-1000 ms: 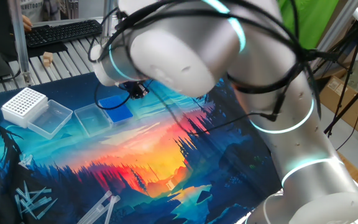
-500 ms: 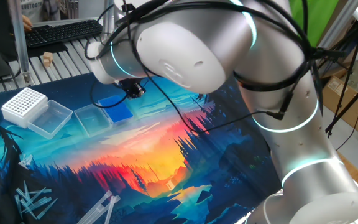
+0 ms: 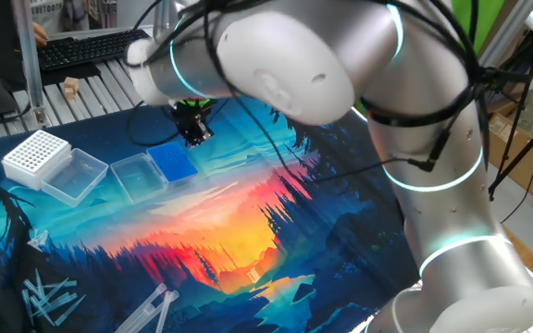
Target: Insert a small pipette tip into the holder for small pipette tips
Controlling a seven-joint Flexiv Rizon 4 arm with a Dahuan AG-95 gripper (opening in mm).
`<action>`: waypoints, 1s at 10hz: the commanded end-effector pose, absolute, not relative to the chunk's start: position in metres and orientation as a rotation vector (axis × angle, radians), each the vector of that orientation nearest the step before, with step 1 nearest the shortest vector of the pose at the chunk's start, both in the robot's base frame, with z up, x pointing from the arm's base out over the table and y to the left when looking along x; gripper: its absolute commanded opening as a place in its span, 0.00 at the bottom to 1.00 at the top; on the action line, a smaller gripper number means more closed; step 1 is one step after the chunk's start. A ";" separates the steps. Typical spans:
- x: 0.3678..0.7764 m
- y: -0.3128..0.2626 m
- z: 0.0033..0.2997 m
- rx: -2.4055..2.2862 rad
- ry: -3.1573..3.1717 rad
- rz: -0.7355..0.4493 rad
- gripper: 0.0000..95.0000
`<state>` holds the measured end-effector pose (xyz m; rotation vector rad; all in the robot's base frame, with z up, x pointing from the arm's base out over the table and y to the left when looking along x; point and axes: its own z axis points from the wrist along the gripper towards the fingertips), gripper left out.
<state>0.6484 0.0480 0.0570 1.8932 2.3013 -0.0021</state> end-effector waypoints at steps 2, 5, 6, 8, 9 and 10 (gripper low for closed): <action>0.645 0.055 0.059 1.975 2.313 0.033 0.00; 0.643 0.060 0.061 2.022 2.307 0.065 0.00; 0.642 0.062 0.062 2.038 2.303 0.075 0.00; 0.639 0.066 0.062 2.047 2.303 0.085 0.00; 0.638 0.067 0.063 2.047 2.304 0.085 0.00; 0.636 0.071 0.065 2.050 2.302 0.085 0.00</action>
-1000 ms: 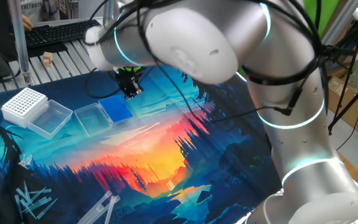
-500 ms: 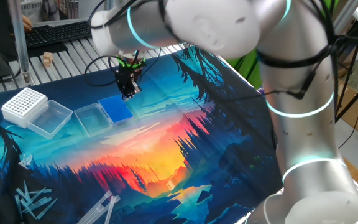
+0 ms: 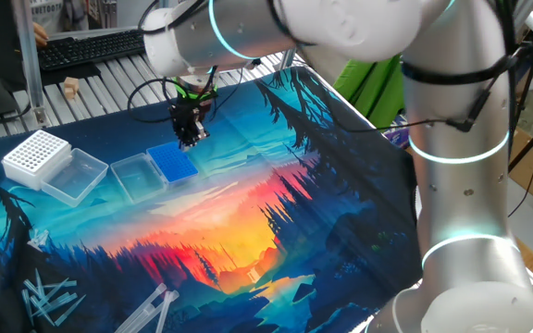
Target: Insert a small pipette tip into the holder for small pipette tips
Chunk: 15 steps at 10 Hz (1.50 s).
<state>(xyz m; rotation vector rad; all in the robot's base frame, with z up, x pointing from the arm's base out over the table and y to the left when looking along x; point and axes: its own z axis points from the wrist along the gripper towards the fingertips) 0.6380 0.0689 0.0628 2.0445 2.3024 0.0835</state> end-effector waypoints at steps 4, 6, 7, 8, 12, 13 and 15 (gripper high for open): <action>0.629 0.080 0.067 2.094 2.285 0.112 0.00; 0.627 0.082 0.067 2.095 2.283 0.111 0.00; 0.627 0.082 0.067 2.114 2.266 0.112 0.00; 0.627 0.082 0.067 2.183 2.202 0.121 0.00; 0.626 0.084 0.068 2.420 1.968 0.178 0.00; 0.626 0.084 0.068 2.472 1.912 0.183 0.00; 0.625 0.085 0.069 2.562 1.837 0.206 0.00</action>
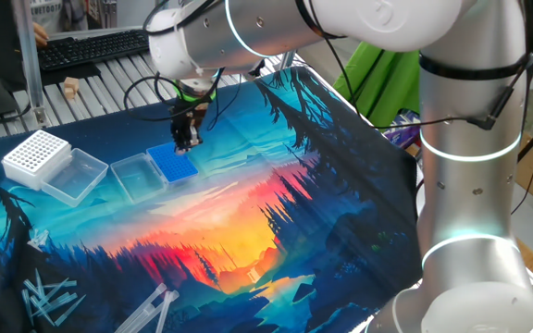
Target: Insert a small pipette tip into the holder for small pipette tips
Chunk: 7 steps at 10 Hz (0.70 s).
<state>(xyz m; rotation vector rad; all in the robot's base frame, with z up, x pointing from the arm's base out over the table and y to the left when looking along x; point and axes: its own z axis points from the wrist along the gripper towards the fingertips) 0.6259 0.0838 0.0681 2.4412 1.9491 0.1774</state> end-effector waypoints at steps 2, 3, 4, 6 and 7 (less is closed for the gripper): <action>0.623 0.089 0.071 2.667 1.760 0.239 0.00; 0.622 0.091 0.072 2.706 1.739 0.254 0.00; 0.621 0.092 0.073 2.720 1.733 0.259 0.00; 0.621 0.093 0.073 2.716 1.749 0.269 0.00; 0.621 0.093 0.073 2.720 1.749 0.273 0.00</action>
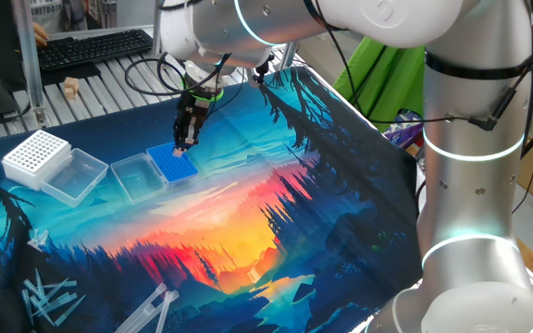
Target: Insert a small pipette tip into the holder for small pipette tips
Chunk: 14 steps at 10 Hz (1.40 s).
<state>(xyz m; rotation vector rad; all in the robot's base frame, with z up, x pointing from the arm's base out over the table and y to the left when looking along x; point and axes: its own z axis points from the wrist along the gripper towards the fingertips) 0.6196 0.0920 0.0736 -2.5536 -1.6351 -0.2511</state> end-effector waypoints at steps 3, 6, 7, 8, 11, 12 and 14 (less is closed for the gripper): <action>0.620 0.093 0.073 -2.527 -1.624 -0.274 0.00; 0.621 0.093 0.072 -2.510 -1.630 -0.285 0.00; 0.621 0.094 0.071 -2.505 -1.631 -0.288 0.00; 0.621 0.094 0.070 -2.506 -1.626 -0.289 0.00; 0.621 0.095 0.068 -2.504 -1.621 -0.291 0.00; 0.621 0.096 0.067 -2.505 -1.610 -0.293 0.00; 0.621 0.096 0.066 -2.505 -1.596 -0.297 0.00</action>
